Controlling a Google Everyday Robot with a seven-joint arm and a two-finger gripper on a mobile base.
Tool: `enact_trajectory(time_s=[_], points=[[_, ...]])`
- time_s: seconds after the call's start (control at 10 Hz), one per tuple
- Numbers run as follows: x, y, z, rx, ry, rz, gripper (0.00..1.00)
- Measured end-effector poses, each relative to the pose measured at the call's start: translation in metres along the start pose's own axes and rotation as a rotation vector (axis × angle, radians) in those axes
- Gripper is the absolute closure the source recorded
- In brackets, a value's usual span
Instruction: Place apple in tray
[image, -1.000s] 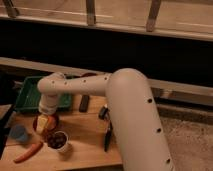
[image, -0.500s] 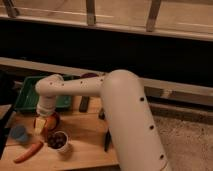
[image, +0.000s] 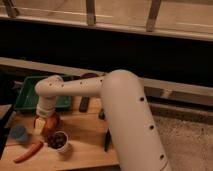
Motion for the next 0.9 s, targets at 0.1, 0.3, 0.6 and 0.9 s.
enact_trajectory(time_s=[0.1, 0.3, 0.6, 0.9], points=[[0.0008, -0.0008, -0.0054, 0.012, -0.001, 0.001, 0.20], [0.0007, -0.0005, -0.0135, 0.030, 0.000, -0.004, 0.20], [0.0013, -0.0008, -0.0113, 0.026, 0.006, -0.004, 0.20], [0.0071, -0.0075, -0.0069, 0.018, 0.012, 0.008, 0.34]])
